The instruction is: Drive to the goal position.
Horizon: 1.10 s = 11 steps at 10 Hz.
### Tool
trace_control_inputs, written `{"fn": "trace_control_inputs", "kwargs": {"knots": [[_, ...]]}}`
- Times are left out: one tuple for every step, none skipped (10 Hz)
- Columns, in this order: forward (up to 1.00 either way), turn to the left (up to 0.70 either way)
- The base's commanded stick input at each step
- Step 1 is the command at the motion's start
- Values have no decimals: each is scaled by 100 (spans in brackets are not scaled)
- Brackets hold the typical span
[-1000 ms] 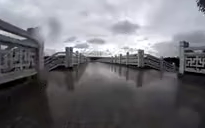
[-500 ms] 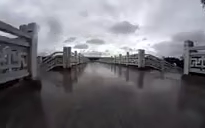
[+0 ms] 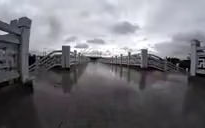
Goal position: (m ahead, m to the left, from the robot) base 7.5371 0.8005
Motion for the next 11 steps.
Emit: {"fn": "trace_control_inputs", "kwargs": {"knots": [[60, 0], [60, 0], [60, 0], [60, 0], [60, 0], [60, 0], [60, 0], [60, 0], [60, 0], [60, 0], [60, 0]]}}
